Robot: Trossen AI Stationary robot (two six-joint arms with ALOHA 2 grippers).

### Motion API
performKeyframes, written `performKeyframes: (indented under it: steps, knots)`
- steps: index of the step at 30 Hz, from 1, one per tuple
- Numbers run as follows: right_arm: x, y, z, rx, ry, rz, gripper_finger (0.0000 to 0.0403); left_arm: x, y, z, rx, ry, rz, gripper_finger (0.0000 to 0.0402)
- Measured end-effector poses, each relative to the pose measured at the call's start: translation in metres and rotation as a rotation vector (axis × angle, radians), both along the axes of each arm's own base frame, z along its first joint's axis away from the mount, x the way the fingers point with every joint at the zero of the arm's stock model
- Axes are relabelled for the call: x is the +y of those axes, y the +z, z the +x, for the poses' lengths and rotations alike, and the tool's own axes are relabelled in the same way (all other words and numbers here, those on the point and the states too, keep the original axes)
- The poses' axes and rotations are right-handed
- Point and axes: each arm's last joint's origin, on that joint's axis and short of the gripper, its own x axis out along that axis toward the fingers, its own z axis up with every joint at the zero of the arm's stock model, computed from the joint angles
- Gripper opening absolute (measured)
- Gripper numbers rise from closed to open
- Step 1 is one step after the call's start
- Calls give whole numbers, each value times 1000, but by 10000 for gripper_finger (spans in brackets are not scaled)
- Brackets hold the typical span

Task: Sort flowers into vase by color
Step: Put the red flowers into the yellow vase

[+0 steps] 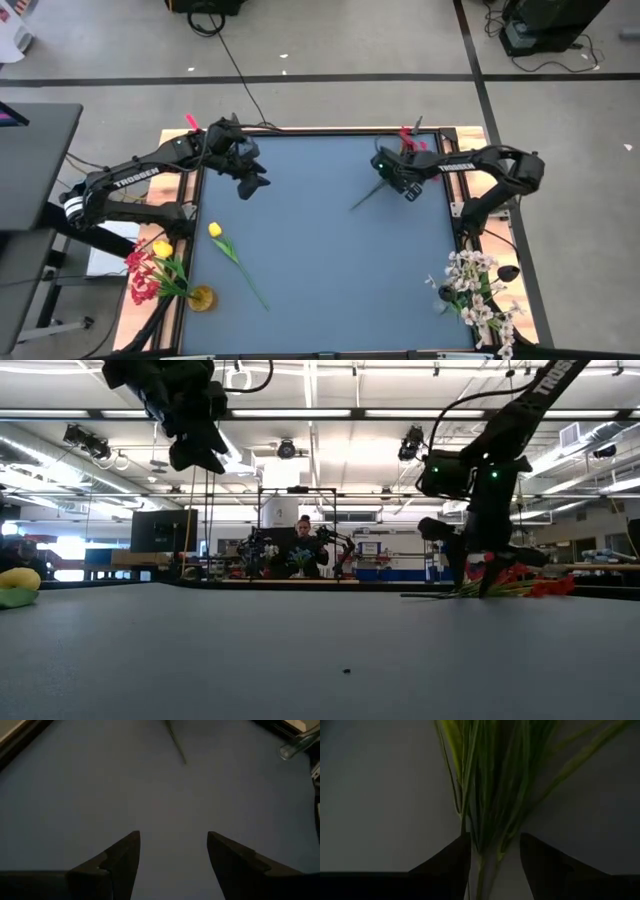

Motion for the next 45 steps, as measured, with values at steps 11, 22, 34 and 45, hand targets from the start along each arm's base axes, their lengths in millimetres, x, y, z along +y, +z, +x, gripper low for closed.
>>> performKeyframes:
  steps: [11, 22, 34, 45]
  knots:
    - [-6, -2, 5, 77, 109, 8, 103, -4, -6, -6, 82, 124, -176, 235]
    - [7, -1, 18, 69, 256, -61, 15, -6, -7, -6, 82, 148, -256, 235]
    - [42, 31, 78, -325, 620, -426, 8, -7, -3, -3, 24, 90, -289, 235]
    - [98, 66, 107, -572, 868, -775, 7, -15, 5, -2, -48, -42, -233, 235]
